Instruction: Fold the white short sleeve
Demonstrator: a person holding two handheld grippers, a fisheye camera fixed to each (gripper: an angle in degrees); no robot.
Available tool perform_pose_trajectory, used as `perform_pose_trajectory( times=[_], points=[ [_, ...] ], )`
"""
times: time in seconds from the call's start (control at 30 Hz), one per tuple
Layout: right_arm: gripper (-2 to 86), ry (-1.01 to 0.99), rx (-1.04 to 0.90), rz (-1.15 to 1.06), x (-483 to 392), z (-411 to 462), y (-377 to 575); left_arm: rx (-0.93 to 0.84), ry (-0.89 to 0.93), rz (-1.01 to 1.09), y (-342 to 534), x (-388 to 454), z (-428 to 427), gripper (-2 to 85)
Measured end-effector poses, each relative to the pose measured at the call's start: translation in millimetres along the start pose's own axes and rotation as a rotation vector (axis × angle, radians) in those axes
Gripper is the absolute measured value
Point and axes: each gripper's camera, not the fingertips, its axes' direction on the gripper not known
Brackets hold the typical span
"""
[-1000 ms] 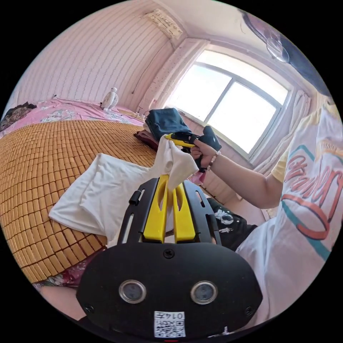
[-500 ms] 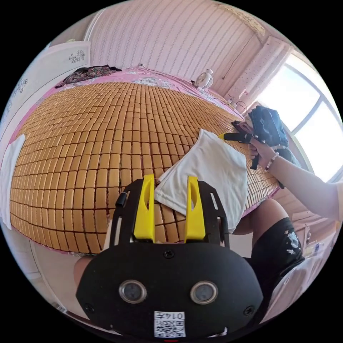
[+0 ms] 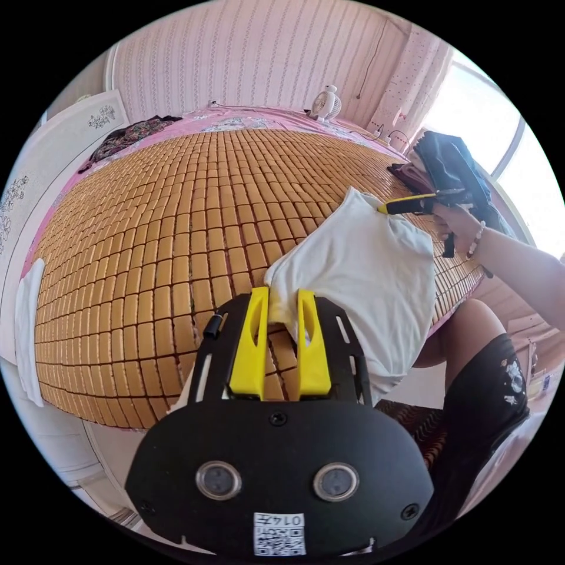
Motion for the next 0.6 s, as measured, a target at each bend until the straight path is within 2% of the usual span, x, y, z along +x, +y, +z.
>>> perform_pose_trajectory(
  times=[0.13, 0.23, 0.37, 0.5, 0.6],
  points=[
    [2.1, 0.130, 0.013, 0.162, 14, -11, 14, 0.051, -0.036, -0.014, 10, 15, -26, 7.3],
    [2.0, 0.185, 0.059, 0.311, 31, -20, 35, 0.089, 0.050, 0.013, 28, 48, -49, 6.9],
    [2.0, 0.248, 0.062, 0.435, 51, -25, 60, 0.024, 0.169, 0.092, 54, 109, -51, 6.6],
    [1.9, 0.269, 0.101, 0.548, 64, -34, 81, -0.052, 0.092, 0.200, 69, 160, -29, 6.8],
    [1.9, 0.240, 0.109, 0.597, 72, -33, 95, -0.045, 0.048, 0.211, 68, 176, -23, 6.9]
  ],
)
